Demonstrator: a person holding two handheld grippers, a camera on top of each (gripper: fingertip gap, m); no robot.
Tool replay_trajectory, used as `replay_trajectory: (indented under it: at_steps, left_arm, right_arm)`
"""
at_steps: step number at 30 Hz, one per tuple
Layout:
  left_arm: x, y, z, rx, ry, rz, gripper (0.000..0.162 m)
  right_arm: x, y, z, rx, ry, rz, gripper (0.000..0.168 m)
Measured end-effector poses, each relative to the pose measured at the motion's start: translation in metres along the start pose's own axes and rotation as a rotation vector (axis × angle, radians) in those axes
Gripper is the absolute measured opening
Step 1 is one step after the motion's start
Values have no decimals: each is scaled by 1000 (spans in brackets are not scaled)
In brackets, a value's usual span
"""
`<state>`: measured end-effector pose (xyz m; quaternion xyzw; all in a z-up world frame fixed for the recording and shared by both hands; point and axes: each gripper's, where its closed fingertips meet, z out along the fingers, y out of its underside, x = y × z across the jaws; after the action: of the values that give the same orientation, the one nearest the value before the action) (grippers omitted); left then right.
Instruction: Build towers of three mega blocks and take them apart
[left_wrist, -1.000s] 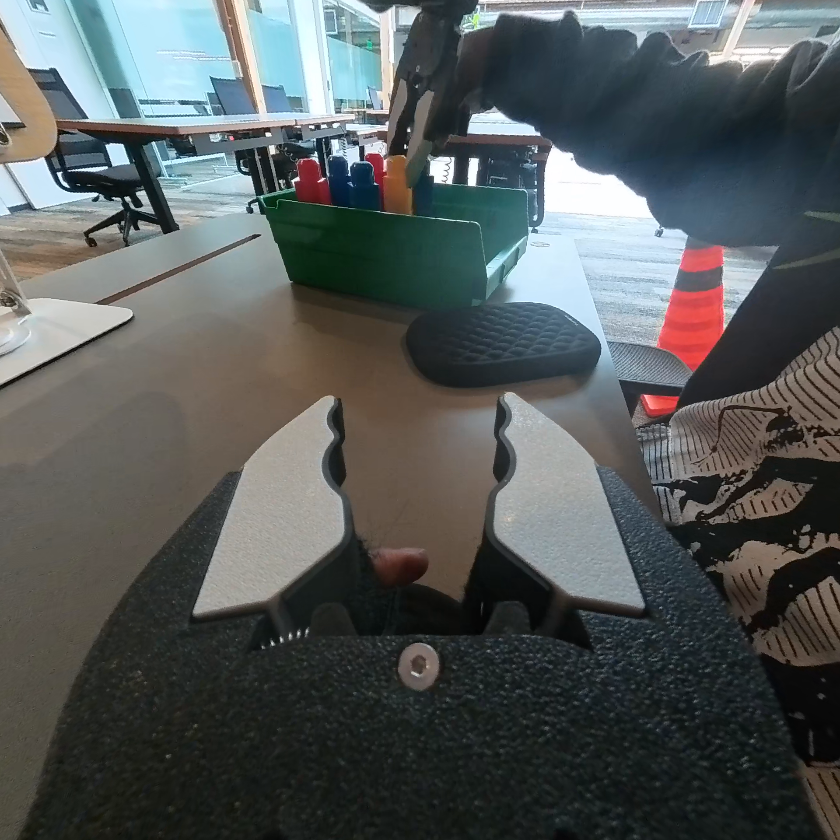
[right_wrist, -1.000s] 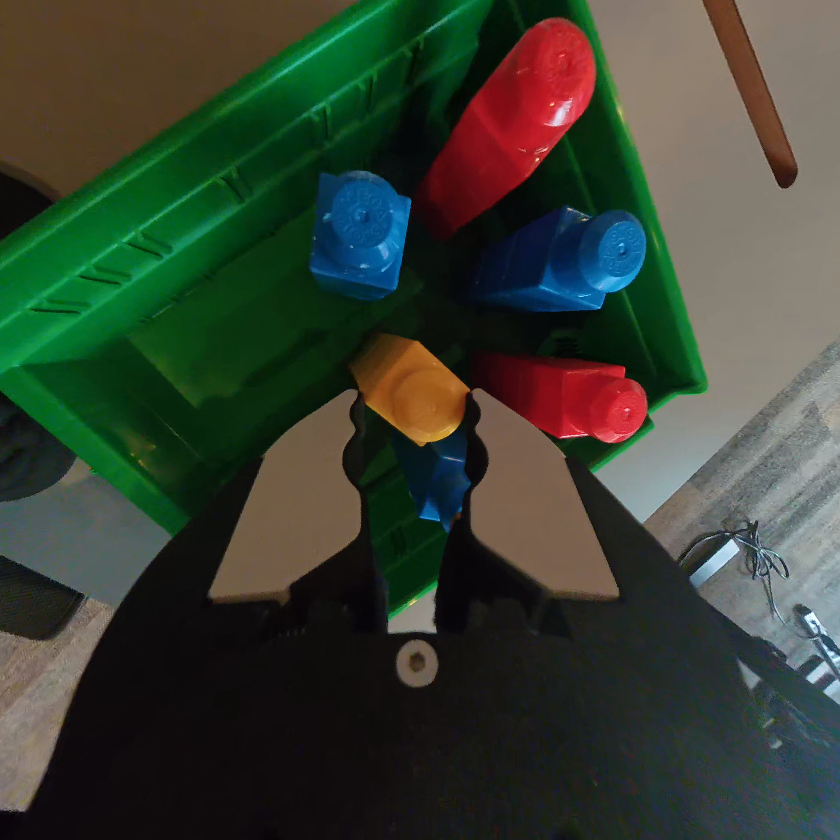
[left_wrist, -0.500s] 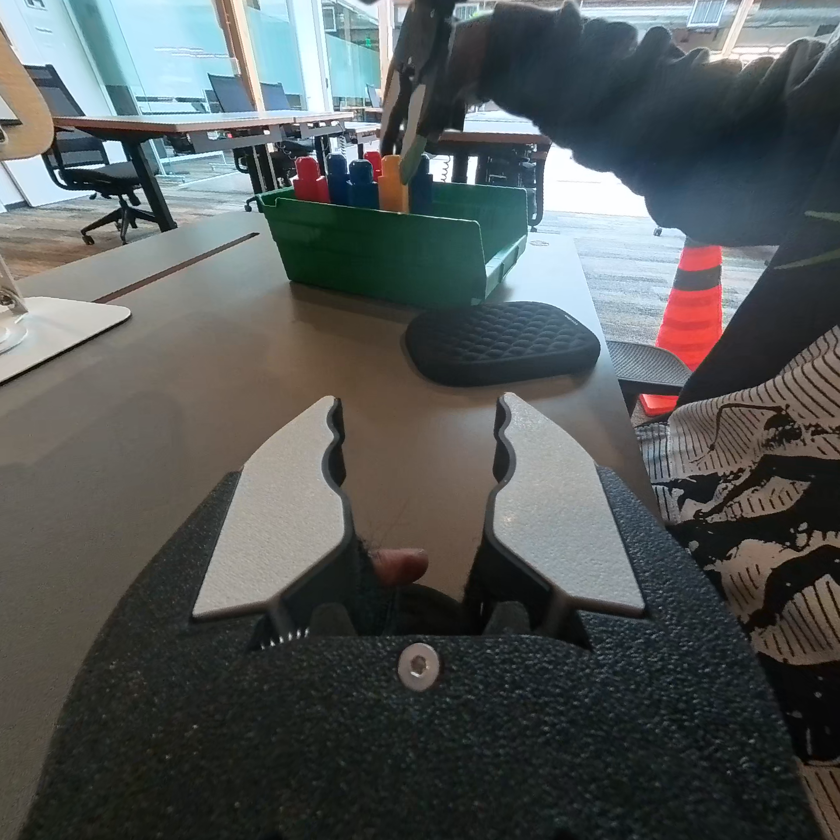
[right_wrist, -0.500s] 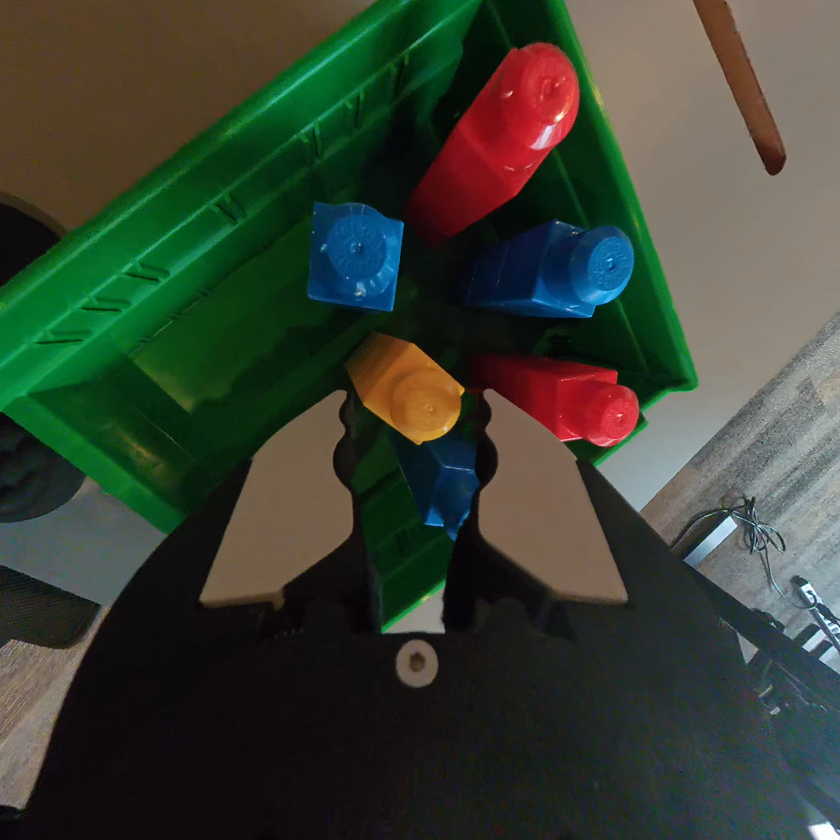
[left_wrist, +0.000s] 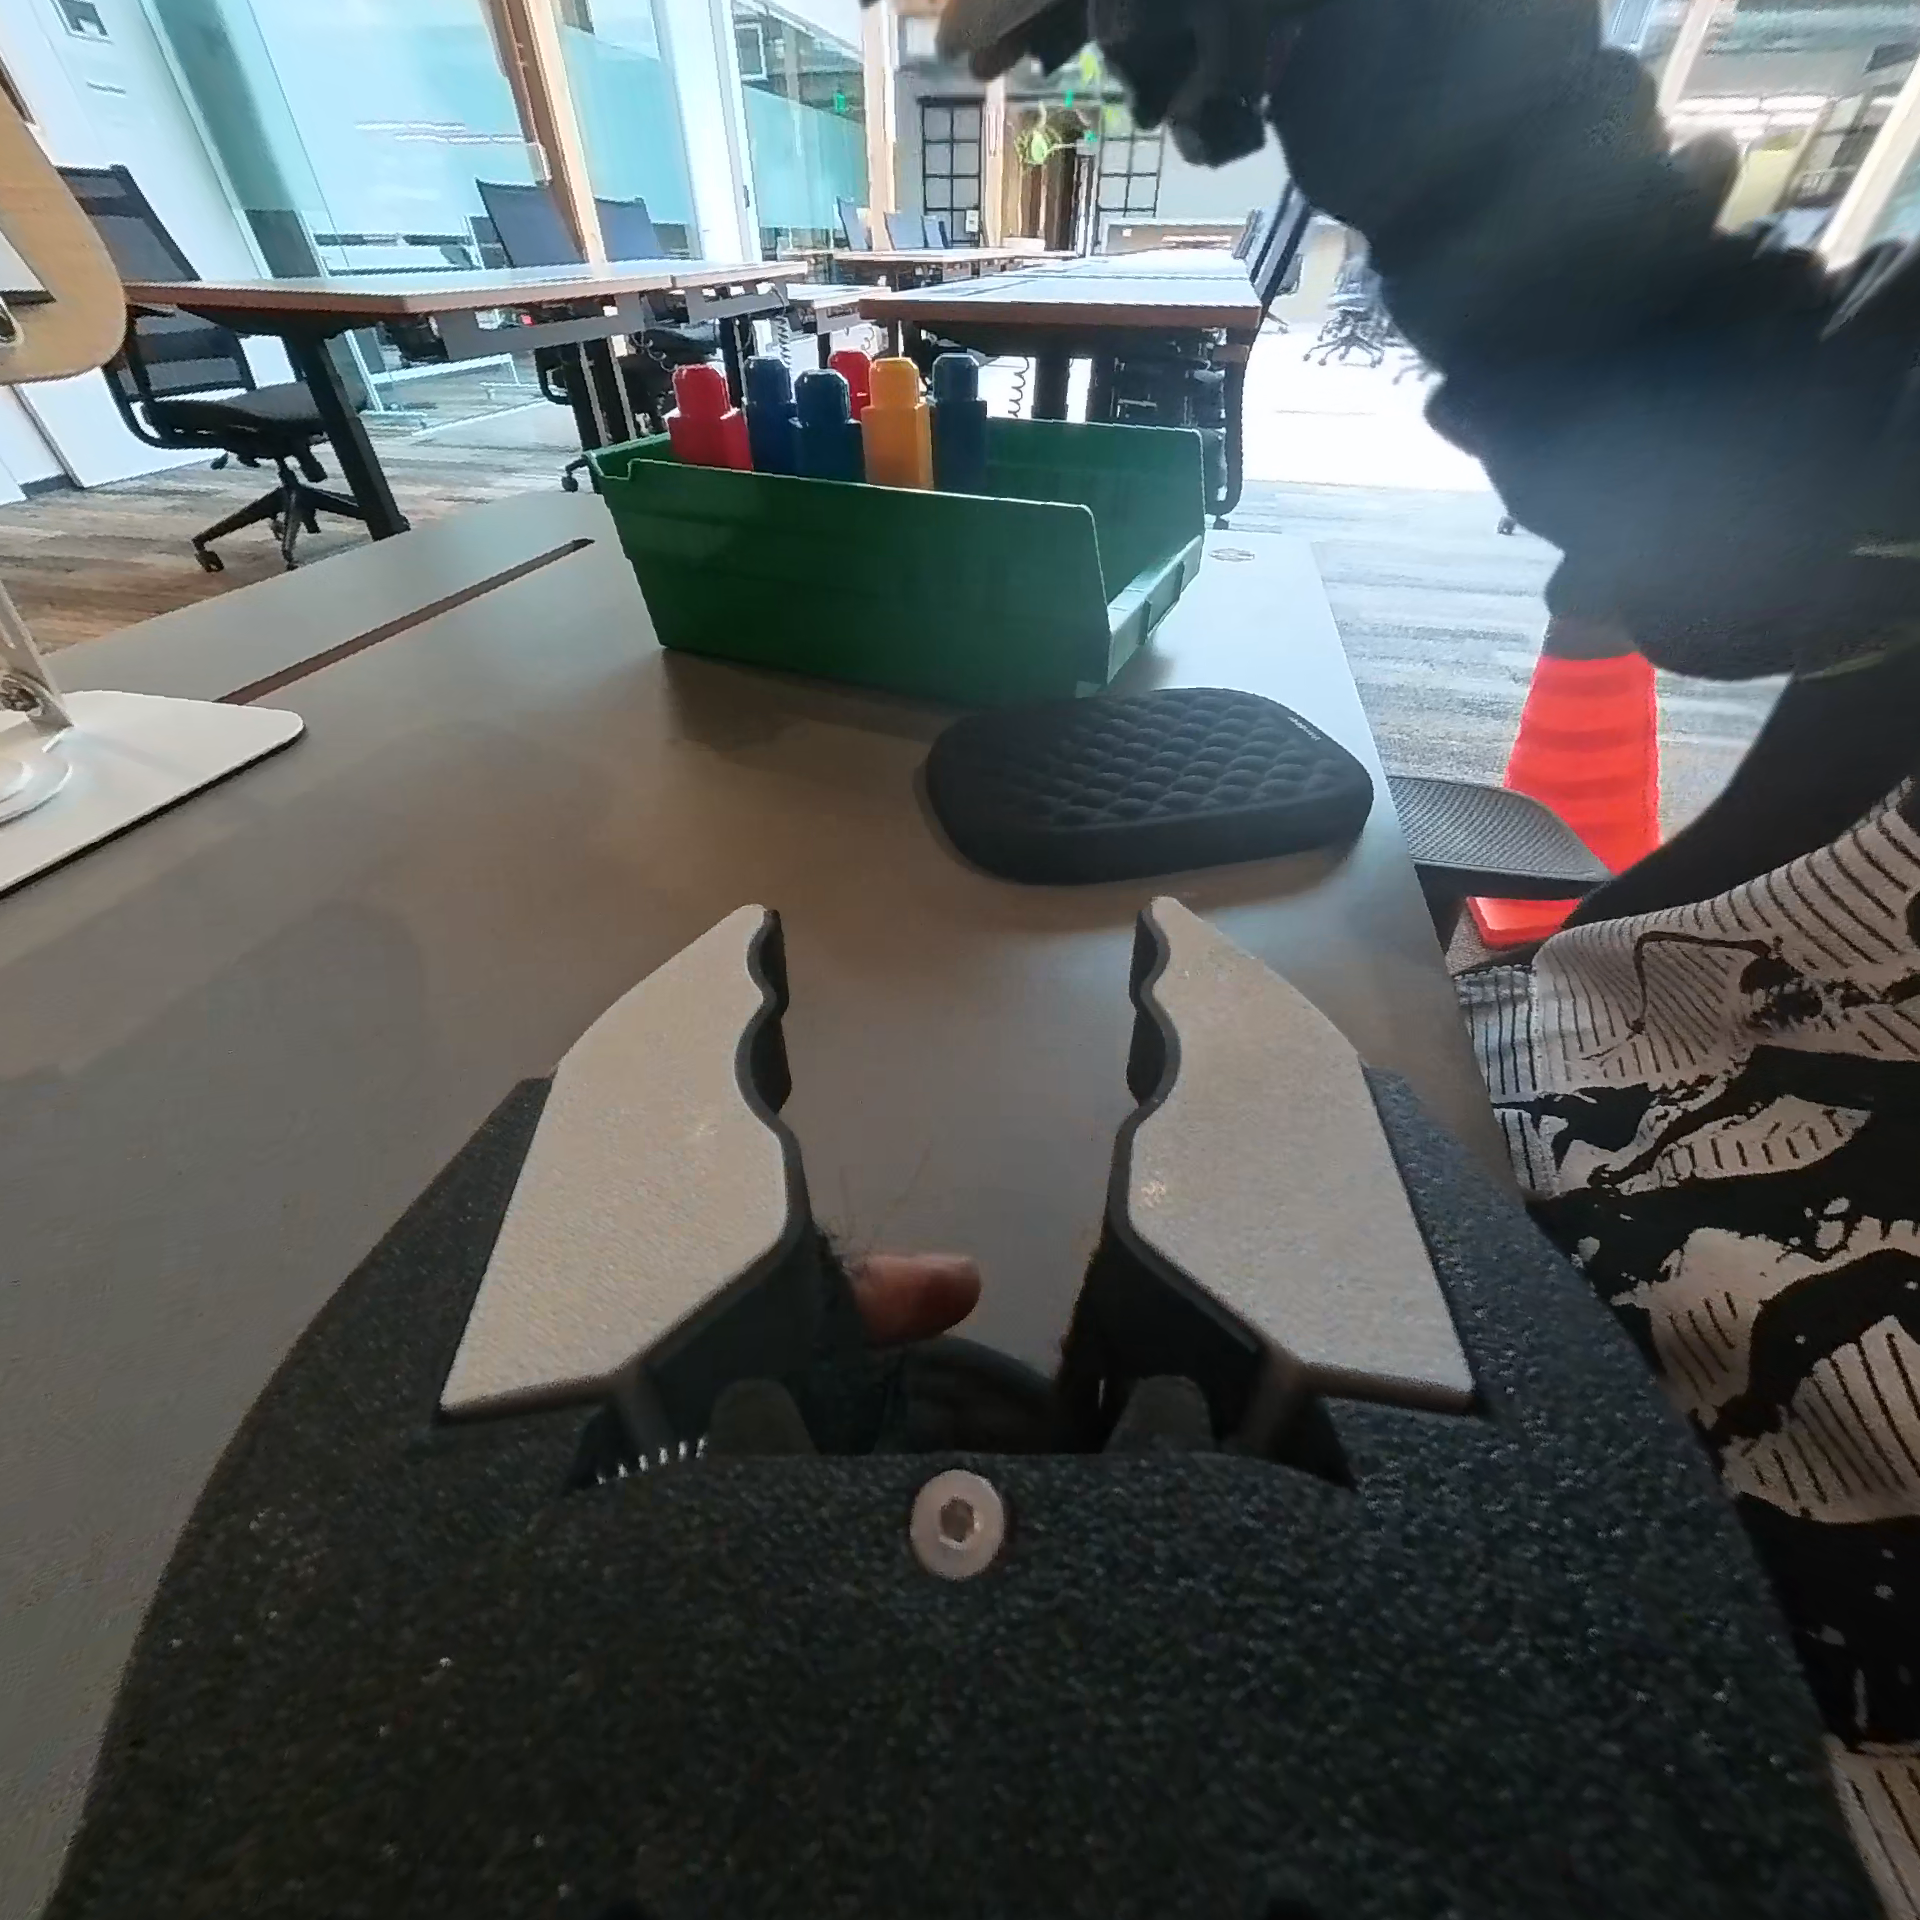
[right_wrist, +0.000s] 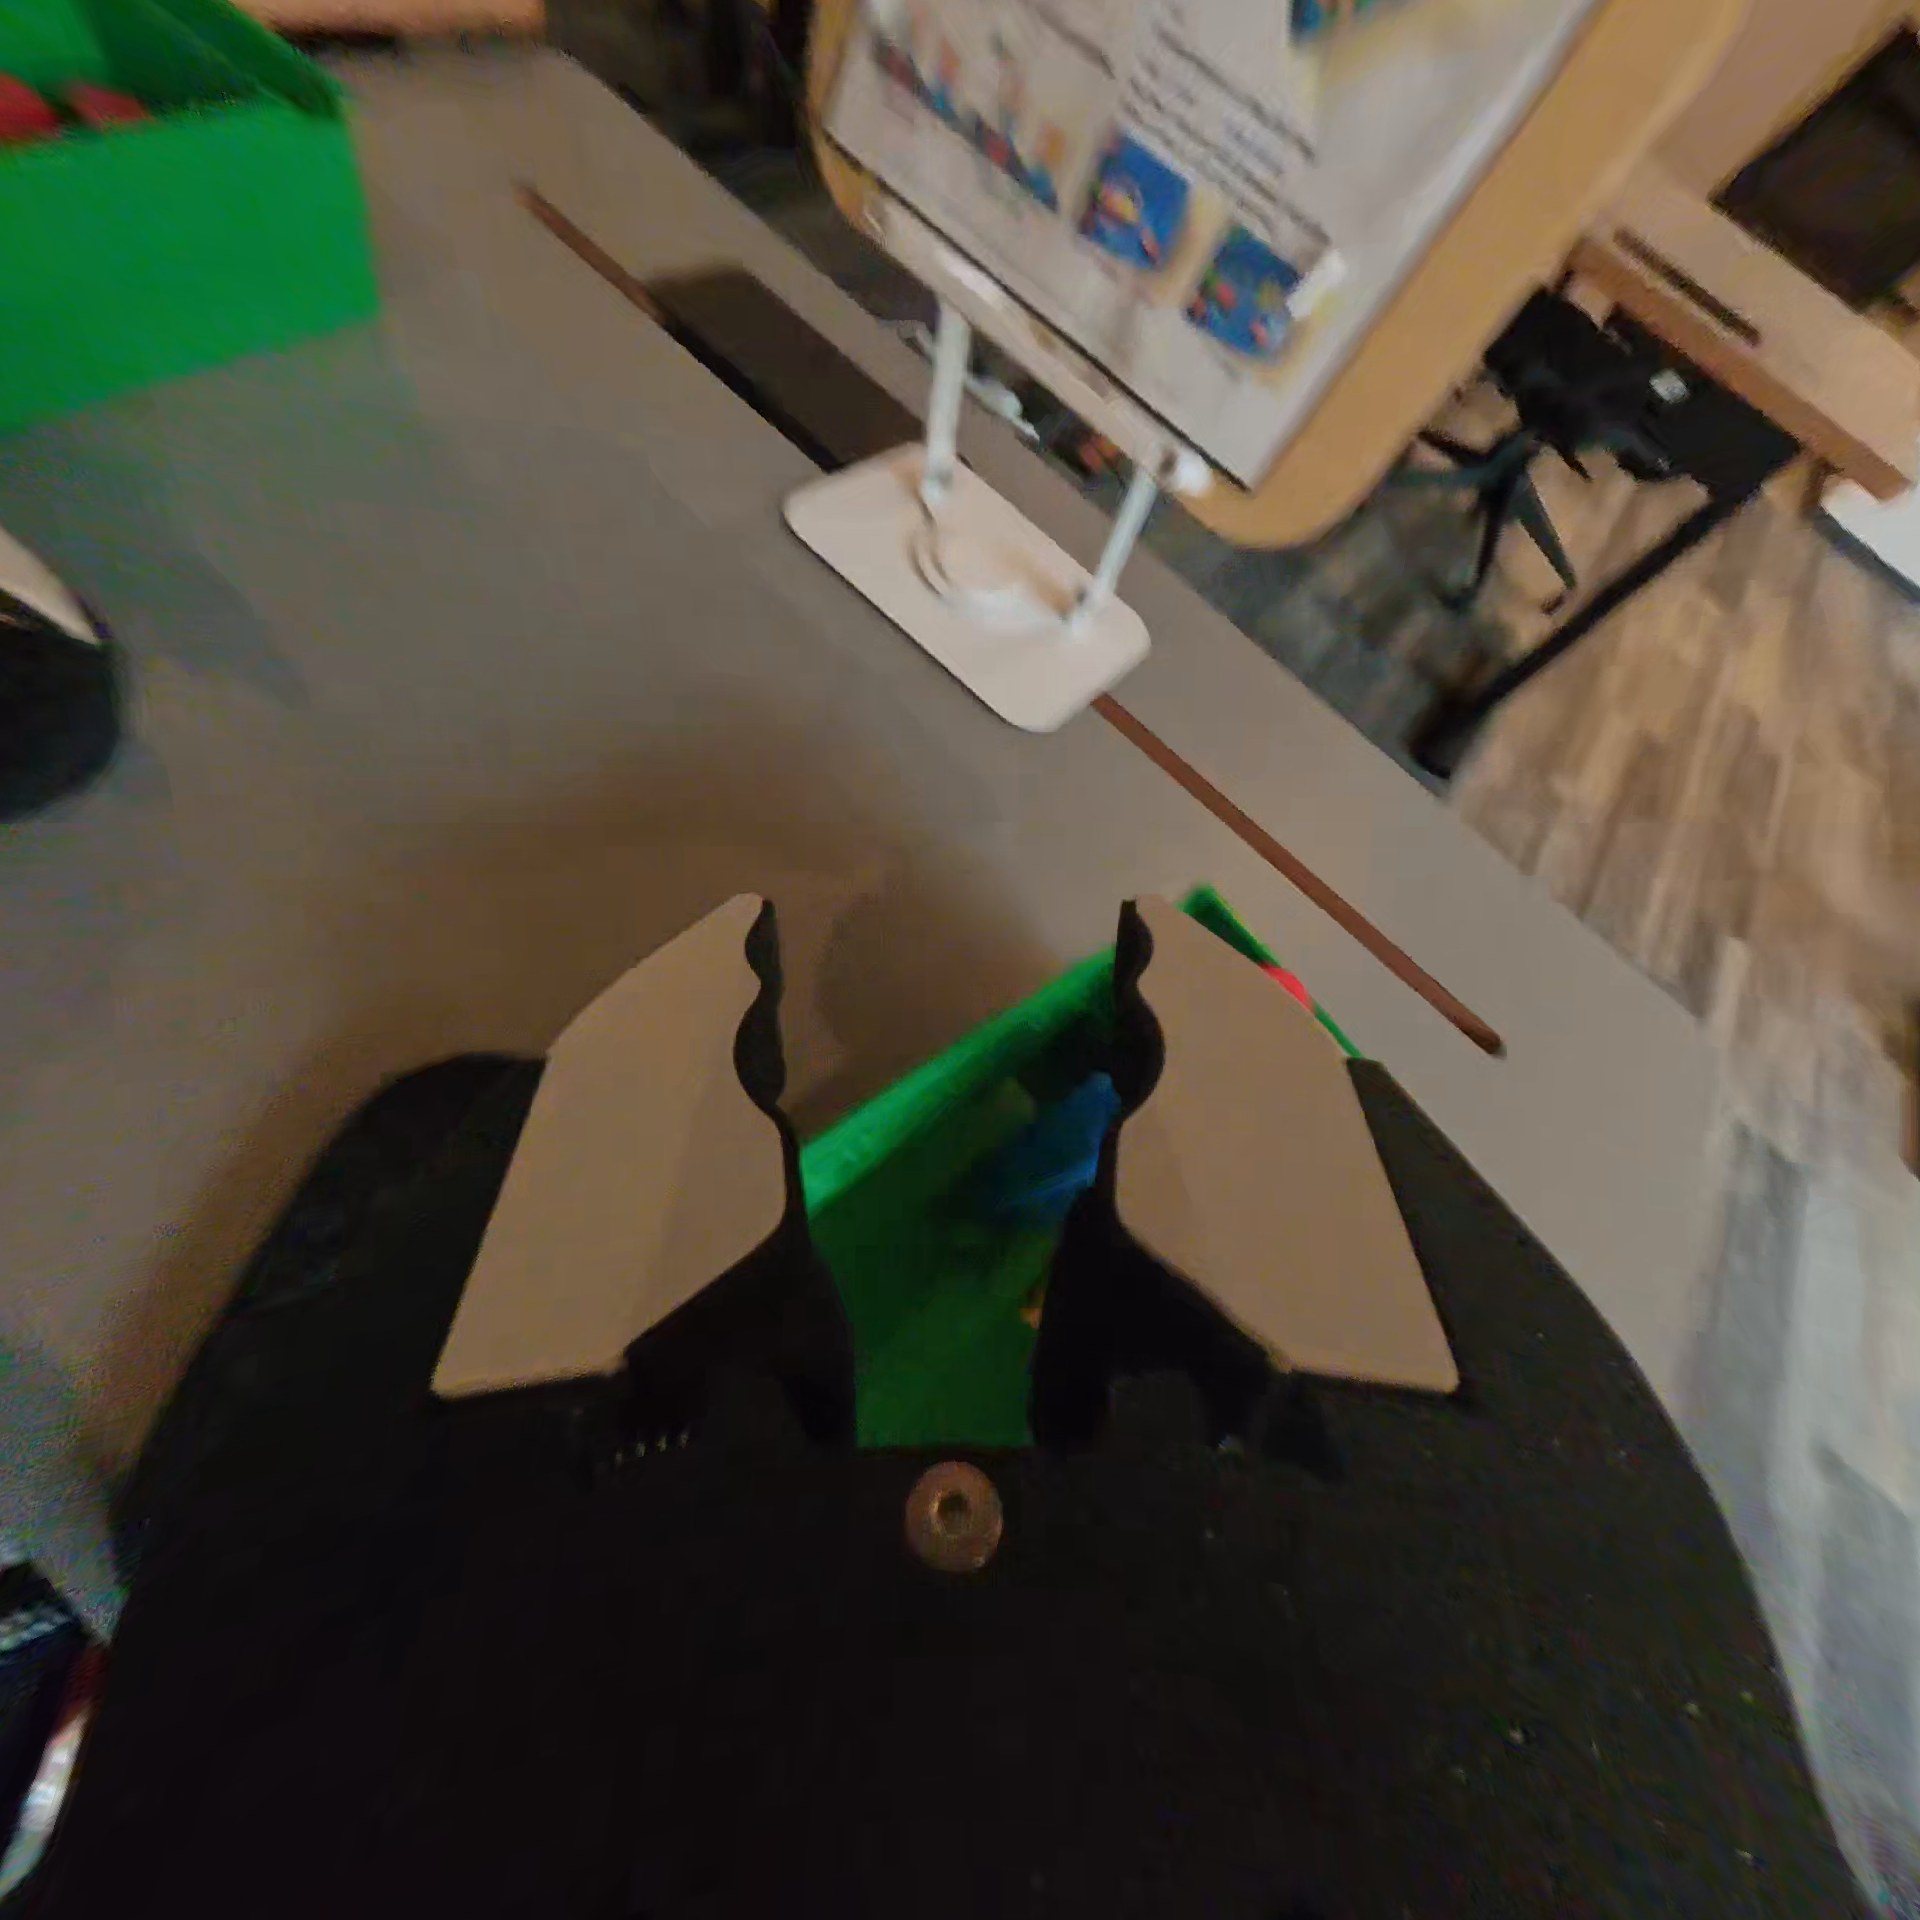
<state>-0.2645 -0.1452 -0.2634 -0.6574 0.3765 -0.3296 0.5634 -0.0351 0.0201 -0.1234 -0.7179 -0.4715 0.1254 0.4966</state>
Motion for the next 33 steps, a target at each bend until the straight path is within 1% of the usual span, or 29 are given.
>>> replay_trajectory:
  at_steps: [4,7,9,12,15,19,23,26,28,29,31,33]
  left_arm:
    - [0,-1,0,3,-4,6,63]
    - [0,-1,0,2,-5,9,63]
    - [0,0,0,1,-6,11,63]
    - [1,-1,0,2,-10,19,63]
    - [1,-1,0,3,-13,24,63]
    - [0,-1,0,2,-19,20,63]
    - [-5,-8,-4,44,-68,27,61]
    - [-1,-24,-19,88,-118,23,62]
    - [-3,-40,-39,108,-201,27,62]
    - [-9,-48,-54,103,-278,31,63]
    - [-33,-60,-95,75,-496,8,61]
    - [-69,-56,-151,6,-775,-76,59]
  right_arm:
    - [-61,-22,3,127,-116,-3,67]
    - [-106,-32,10,244,-216,14,67]
    - [-135,-31,19,300,-288,40,67]
    - [-164,-14,39,322,-331,41,67]
    - [-181,7,62,345,-360,67,64]
    - [-185,32,88,370,-346,158,58]
    - [-189,50,104,365,-320,135,54]
    - [-192,52,108,339,-319,113,54]
    - [-194,56,111,321,-314,105,52]
    - [-195,57,112,311,-312,97,52]
    - [-197,59,115,291,-319,90,53]
    - [-198,62,118,267,-329,102,54]
